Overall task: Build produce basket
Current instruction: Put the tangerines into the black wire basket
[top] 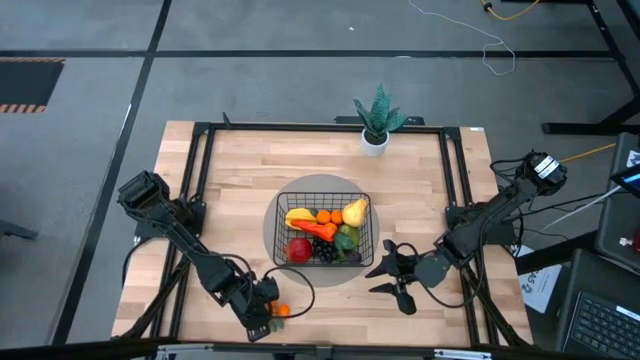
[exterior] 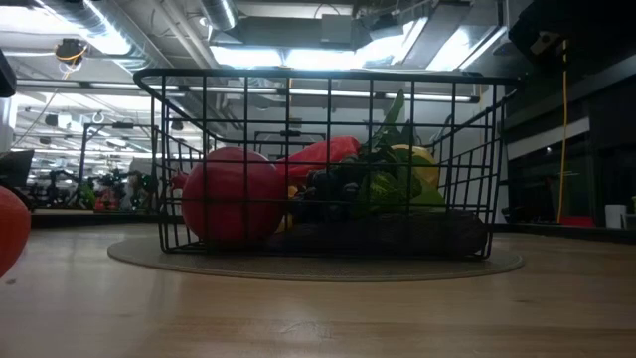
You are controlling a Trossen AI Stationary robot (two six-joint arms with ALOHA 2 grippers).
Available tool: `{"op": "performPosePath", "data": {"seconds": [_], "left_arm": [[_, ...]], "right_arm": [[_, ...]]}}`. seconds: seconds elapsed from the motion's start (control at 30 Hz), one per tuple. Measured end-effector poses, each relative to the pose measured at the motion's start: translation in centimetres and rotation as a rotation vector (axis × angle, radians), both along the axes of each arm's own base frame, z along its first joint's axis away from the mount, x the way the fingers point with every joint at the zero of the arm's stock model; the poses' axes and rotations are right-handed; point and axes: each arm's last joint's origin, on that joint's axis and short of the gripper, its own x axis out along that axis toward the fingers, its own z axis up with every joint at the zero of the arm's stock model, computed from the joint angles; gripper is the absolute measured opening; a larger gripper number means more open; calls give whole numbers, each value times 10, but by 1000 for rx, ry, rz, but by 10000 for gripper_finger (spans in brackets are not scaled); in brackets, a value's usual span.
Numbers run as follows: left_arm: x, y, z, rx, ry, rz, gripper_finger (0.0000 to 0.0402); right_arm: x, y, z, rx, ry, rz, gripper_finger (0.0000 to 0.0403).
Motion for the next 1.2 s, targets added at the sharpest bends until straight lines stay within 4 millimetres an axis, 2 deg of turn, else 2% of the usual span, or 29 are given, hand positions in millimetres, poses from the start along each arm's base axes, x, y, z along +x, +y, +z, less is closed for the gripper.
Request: {"op": "performPosePath", "data": {"seconds": [0.3,0.43,0.57,0.7,0.87,0.97,1.1,1.2], "left_arm": [[1,1,0,56,-49,-9,10],[4,0,2,36,-85,2,6],[10,-4,11,-55,-155,34,3],[18,-4,32,-163,-292,40,2],[27,4,65,-176,-554,-61,1],[30,14,89,-122,-754,-127,1],[29,31,123,29,-1029,-174,1],[25,46,140,191,-1132,-177,1]], "right_arm": [[0,0,0,-2,-1,1,165],[0,0,0,-2,-1,1,165],[0,0,0,-2,-1,1,165],[0,0,0,-3,-1,-1,165],[0,0,0,-2,-1,-1,165],[0,0,0,4,-2,-4,165],[2,3,6,123,-30,-19,165],[3,8,14,154,-97,60,165]]}}
